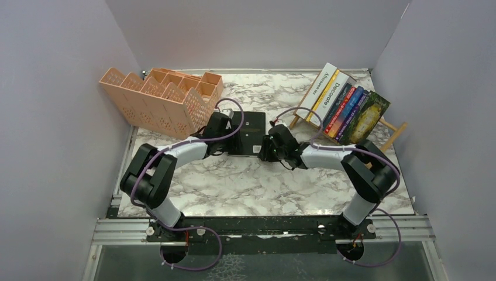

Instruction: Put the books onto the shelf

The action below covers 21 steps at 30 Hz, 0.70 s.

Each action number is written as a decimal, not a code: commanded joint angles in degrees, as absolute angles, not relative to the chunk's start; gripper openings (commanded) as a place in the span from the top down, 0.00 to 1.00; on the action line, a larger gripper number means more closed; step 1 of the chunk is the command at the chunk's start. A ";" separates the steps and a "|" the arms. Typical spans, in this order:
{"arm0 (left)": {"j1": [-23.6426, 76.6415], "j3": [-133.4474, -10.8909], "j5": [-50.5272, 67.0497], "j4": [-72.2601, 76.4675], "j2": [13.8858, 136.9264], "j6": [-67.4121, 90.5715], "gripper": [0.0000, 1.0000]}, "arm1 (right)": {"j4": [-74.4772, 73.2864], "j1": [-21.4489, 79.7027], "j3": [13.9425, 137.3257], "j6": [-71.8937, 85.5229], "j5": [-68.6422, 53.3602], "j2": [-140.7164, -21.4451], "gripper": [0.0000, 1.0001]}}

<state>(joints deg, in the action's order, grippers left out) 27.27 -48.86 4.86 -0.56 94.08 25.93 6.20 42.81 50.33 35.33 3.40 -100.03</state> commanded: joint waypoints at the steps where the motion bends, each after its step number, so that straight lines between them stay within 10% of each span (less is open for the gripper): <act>1: 30.20 -44.64 12.06 -3.22 88.04 31.23 0.39 | 7.13 44.55 43.29 36.76 -1.97 -93.70 0.61; 21: 32.70 -41.43 1.41 -0.61 82.62 34.56 0.23 | -0.53 44.88 44.60 34.80 12.28 -89.77 0.37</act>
<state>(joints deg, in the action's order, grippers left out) 33.74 -38.11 2.98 -4.38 79.55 34.48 0.19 44.62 40.86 35.77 10.74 -85.95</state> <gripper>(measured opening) 0.769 0.627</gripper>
